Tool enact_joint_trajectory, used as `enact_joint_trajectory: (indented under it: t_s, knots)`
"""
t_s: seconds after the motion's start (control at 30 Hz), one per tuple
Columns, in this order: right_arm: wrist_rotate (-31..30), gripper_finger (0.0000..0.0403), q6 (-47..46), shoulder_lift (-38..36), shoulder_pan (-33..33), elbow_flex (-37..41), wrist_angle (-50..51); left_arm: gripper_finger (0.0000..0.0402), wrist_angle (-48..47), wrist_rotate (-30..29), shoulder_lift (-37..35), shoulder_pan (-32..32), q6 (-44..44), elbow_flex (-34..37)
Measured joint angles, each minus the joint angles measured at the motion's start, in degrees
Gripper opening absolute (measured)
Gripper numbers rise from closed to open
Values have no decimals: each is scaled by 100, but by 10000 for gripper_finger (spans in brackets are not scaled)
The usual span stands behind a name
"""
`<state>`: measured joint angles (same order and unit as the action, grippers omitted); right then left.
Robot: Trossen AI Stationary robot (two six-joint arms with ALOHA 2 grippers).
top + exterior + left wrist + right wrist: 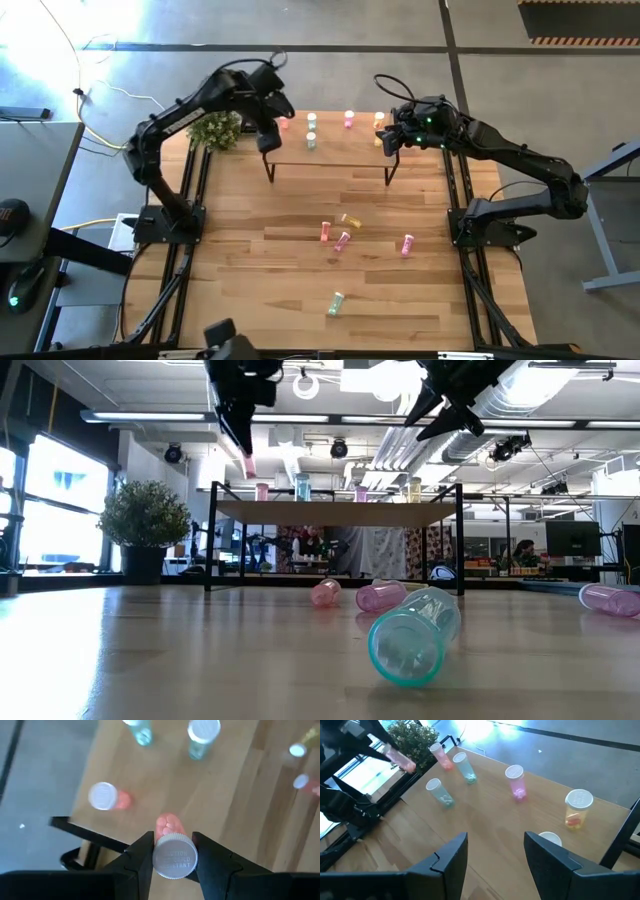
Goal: Pick and place medicine bottles onto shelf by color
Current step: Put the top left pink pill bottle on the shelf aligned with the other pink pill bottle
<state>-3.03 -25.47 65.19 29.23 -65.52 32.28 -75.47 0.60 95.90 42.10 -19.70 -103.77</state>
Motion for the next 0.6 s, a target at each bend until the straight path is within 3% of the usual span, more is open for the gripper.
enact_joint_trajectory:
  t_s: [0.6]
  knots:
    - [0,185,46,0,0,0,146,115,-19,-258,729,-211,-151,0]
